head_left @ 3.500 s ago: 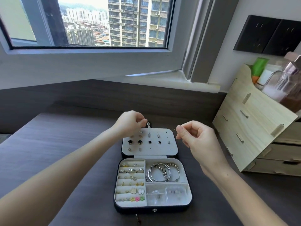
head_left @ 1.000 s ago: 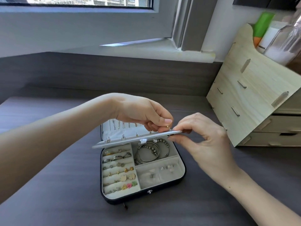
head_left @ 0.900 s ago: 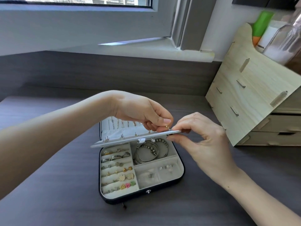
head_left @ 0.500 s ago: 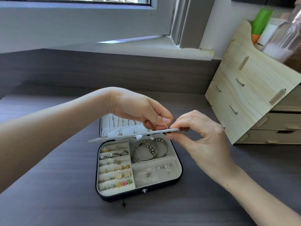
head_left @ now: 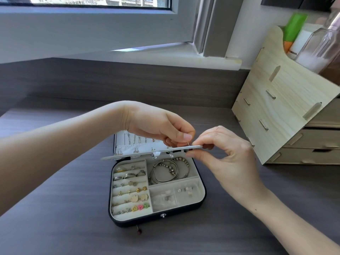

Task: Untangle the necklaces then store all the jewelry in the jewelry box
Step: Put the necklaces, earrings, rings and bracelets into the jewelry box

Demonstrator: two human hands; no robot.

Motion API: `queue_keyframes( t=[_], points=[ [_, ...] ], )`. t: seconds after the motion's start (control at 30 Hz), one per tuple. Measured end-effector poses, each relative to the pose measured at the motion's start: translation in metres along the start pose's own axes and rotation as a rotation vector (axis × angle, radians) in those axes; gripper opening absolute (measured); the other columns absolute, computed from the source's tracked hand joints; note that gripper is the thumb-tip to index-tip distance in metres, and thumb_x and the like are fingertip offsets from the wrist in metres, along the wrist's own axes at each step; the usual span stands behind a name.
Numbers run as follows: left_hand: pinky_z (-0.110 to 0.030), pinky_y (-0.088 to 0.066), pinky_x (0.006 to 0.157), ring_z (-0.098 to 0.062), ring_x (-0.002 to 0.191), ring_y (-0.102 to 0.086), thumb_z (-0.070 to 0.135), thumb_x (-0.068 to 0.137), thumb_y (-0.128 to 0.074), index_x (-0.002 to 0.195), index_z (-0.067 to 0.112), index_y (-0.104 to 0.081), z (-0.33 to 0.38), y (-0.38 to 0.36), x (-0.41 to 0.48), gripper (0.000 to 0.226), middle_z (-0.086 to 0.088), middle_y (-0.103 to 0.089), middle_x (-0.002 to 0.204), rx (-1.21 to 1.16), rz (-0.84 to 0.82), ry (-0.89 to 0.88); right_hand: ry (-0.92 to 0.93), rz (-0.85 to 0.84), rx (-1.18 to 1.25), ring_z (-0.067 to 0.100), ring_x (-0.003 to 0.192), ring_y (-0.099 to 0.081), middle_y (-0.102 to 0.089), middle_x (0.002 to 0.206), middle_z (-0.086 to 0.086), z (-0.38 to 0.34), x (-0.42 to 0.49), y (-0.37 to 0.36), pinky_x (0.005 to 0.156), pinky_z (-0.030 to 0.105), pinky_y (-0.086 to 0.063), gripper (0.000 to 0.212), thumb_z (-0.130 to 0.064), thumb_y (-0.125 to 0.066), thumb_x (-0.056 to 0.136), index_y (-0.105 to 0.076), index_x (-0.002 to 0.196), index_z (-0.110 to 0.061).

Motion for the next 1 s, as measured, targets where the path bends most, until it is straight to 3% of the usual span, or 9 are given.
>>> queue_keyframes(
  t=[0.07, 0.2, 0.37, 0.5, 0.7, 0.87, 1.0],
  points=[
    [-0.019, -0.034, 0.066, -0.011, 0.067, -0.034, 0.019, 0.095, -0.042, 0.074, 0.014, -0.051, 0.004, -0.003, -0.002, 0.024, 0.008, -0.041, 0.070, 0.069, -0.032, -0.007, -0.004, 0.008, 0.002, -0.002, 0.077, -0.054, -0.060, 0.079, -0.012, 0.000, 0.000, 0.001, 0.074, 0.010, -0.041, 0.012, -0.018, -0.077, 0.072, -0.071, 0.077, -0.009],
    [-0.021, -0.035, 0.068, -0.016, 0.072, -0.036, 0.021, 0.099, -0.042, 0.082, 0.007, -0.053, 0.009, 0.003, -0.005, 0.024, 0.000, -0.042, 0.075, 0.224, 0.007, 0.002, -0.001, 0.023, 0.007, -0.002, 0.076, -0.055, -0.060, 0.080, -0.013, -0.001, -0.001, 0.001, 0.073, 0.011, -0.041, 0.012, -0.019, -0.076, 0.072, -0.071, 0.078, -0.010],
    [-0.013, -0.030, 0.053, -0.006, 0.057, -0.033, 0.017, 0.097, -0.049, 0.080, 0.012, -0.055, 0.022, 0.007, -0.009, 0.018, 0.007, -0.041, 0.066, 0.349, 0.048, -0.013, 0.000, 0.035, 0.011, 0.000, 0.075, -0.055, -0.062, 0.078, -0.010, 0.000, -0.002, 0.001, 0.071, 0.013, -0.042, 0.014, -0.021, -0.076, 0.072, -0.071, 0.077, -0.009],
    [-0.017, -0.036, 0.058, -0.007, 0.062, -0.040, 0.014, 0.094, -0.054, 0.087, 0.007, -0.059, 0.027, 0.007, -0.008, 0.012, 0.002, -0.049, 0.072, 0.387, 0.054, -0.040, 0.006, 0.037, -0.001, 0.001, 0.075, -0.055, -0.063, 0.077, -0.006, 0.000, -0.002, 0.001, 0.071, 0.014, -0.043, 0.016, -0.021, -0.077, 0.072, -0.071, 0.076, -0.007],
    [-0.021, -0.042, 0.061, -0.006, 0.064, -0.048, 0.014, 0.089, -0.063, 0.087, 0.013, -0.063, 0.039, 0.012, -0.006, 0.002, 0.003, -0.058, 0.076, 0.495, 0.107, -0.071, 0.007, 0.032, 0.018, 0.000, 0.074, -0.053, -0.060, 0.077, -0.011, 0.000, -0.001, 0.001, 0.071, 0.014, -0.042, 0.018, -0.025, -0.073, 0.075, -0.070, 0.075, -0.007],
    [-0.028, -0.049, 0.067, -0.010, 0.068, -0.056, 0.016, 0.085, -0.067, 0.087, 0.013, -0.066, 0.036, 0.019, -0.006, 0.003, -0.003, -0.066, 0.082, 0.446, 0.167, -0.071, 0.005, 0.040, 0.015, 0.003, 0.075, -0.055, -0.062, 0.076, -0.006, 0.002, -0.002, 0.001, 0.070, 0.017, -0.043, 0.020, -0.024, -0.074, 0.075, -0.070, 0.076, -0.005],
    [-0.029, -0.053, 0.076, -0.018, 0.077, -0.064, 0.022, 0.080, -0.069, 0.090, 0.008, -0.069, 0.022, 0.023, -0.010, 0.017, -0.011, -0.070, 0.091, 0.268, 0.216, -0.044, 0.018, 0.051, -0.009, 0.004, 0.074, -0.056, -0.063, 0.076, -0.004, 0.001, -0.003, 0.002, 0.069, 0.018, -0.045, 0.017, -0.020, -0.077, 0.073, -0.070, 0.074, -0.005]
  ],
)
Point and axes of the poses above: each hand's wrist, its own x-axis towards the middle knuckle, its own y-axis out of the back of the hand, z = x × y, the point moved 10 cm from there along x, towards the middle knuckle
